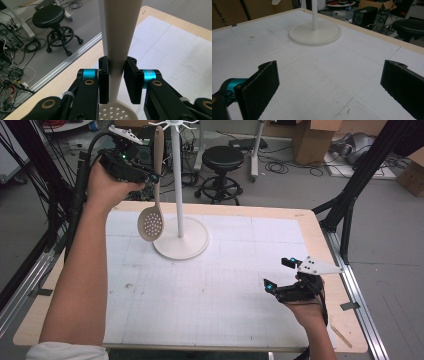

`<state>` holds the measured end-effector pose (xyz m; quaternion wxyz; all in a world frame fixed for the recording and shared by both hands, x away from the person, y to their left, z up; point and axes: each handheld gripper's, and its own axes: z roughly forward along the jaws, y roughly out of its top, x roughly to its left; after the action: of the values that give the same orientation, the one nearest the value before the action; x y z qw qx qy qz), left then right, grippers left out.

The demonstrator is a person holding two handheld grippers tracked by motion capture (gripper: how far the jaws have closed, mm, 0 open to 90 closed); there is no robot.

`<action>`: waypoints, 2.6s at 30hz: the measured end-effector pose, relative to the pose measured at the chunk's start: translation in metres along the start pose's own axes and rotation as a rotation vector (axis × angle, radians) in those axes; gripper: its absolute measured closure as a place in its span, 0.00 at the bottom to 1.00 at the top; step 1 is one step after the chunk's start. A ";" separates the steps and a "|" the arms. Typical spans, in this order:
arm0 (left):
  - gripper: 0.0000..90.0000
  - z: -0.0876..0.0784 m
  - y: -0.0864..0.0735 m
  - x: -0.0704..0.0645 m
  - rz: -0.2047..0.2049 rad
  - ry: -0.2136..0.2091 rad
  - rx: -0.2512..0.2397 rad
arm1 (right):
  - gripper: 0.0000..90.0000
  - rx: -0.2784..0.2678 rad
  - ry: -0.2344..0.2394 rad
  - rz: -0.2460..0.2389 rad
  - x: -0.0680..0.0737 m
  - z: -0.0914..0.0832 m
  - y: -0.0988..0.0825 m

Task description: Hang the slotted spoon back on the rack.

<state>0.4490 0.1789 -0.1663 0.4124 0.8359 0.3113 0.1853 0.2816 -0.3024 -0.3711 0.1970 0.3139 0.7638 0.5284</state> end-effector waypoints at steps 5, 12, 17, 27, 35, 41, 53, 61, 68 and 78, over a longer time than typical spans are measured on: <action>0.83 -0.001 -0.001 0.003 -0.005 0.007 0.003 | 0.01 -0.003 -0.001 0.000 0.000 0.000 0.000; 0.83 0.001 -0.001 0.008 -0.023 0.003 -0.008 | 0.01 -0.002 0.001 -0.004 0.001 0.000 0.001; 0.83 0.005 0.000 0.008 -0.028 -0.005 -0.012 | 0.01 -0.004 0.001 -0.007 0.001 0.000 0.001; 0.82 0.008 0.002 0.007 -0.034 -0.001 -0.009 | 0.01 -0.006 0.002 -0.004 0.000 -0.001 0.000; 0.63 0.002 -0.002 0.002 -0.024 0.016 -0.034 | 0.01 -0.005 0.004 -0.009 0.001 -0.001 0.001; 0.55 -0.003 -0.006 -0.004 -0.006 0.009 -0.045 | 0.01 -0.009 0.004 -0.009 0.002 -0.002 0.002; 0.46 -0.018 -0.033 -0.006 -0.004 -0.012 -0.090 | 0.01 -0.009 0.010 -0.016 0.004 0.002 0.003; 0.41 -0.028 -0.055 -0.004 -0.009 -0.040 -0.123 | 0.01 -0.006 0.014 -0.013 0.004 0.003 0.004; 0.38 -0.033 -0.074 -0.006 -0.009 -0.088 -0.154 | 0.01 -0.002 0.013 -0.016 0.004 0.004 0.003; 0.33 -0.036 -0.096 -0.017 0.008 -0.129 -0.183 | 0.01 -0.001 0.012 -0.015 0.005 0.004 0.003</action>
<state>0.3810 0.2334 -0.2233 0.5053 0.8062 0.2625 0.1605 0.2818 -0.2953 -0.3695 0.1968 0.3049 0.7671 0.5290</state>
